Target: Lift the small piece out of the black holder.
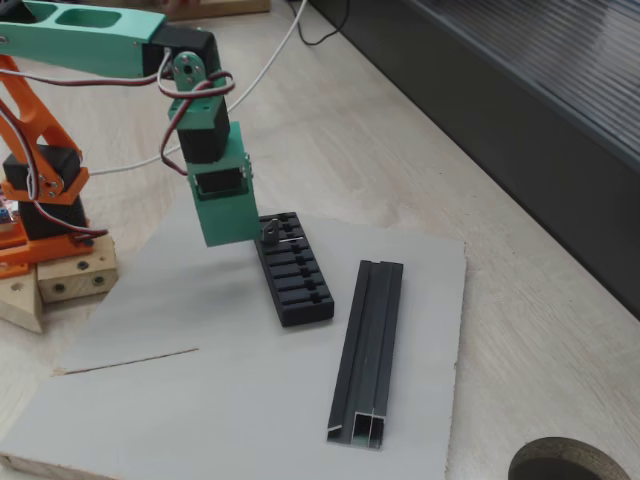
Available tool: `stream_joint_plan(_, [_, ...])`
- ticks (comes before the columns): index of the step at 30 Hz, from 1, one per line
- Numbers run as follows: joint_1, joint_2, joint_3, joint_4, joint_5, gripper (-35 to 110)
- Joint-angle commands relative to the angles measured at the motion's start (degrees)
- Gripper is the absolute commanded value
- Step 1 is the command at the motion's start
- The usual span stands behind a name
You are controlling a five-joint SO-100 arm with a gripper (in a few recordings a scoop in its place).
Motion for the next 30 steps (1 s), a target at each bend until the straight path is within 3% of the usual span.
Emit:
stream_joint_plan(1, [-1.14, -0.18, -0.35, -0.26, -0.18, 28])
stream_joint_plan(9, [-1.23, -0.26, -0.44, -0.35, -0.18, 28])
stream_joint_plan(16, [-1.23, -0.26, 0.35, -7.03, -0.18, 28])
stream_joint_plan(30, [-1.32, -0.26, 0.44, -7.03, -0.18, 28])
